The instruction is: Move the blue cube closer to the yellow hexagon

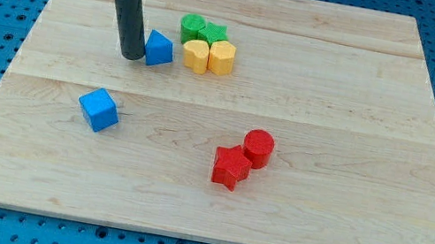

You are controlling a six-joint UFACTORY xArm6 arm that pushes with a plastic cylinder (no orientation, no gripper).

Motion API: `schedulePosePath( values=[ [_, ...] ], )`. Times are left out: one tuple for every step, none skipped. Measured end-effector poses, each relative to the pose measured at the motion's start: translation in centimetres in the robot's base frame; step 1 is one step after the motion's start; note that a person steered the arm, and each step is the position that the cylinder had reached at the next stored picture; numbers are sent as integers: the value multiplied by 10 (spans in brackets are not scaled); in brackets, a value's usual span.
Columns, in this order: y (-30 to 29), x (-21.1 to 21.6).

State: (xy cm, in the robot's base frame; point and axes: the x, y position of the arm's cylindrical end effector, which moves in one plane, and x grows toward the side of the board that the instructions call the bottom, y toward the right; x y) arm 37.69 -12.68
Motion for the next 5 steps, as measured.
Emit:
schedulePosePath(
  values=[
    [25,0],
    [28,28],
    [27,101],
    [9,168],
    [-46,175]
  ],
)
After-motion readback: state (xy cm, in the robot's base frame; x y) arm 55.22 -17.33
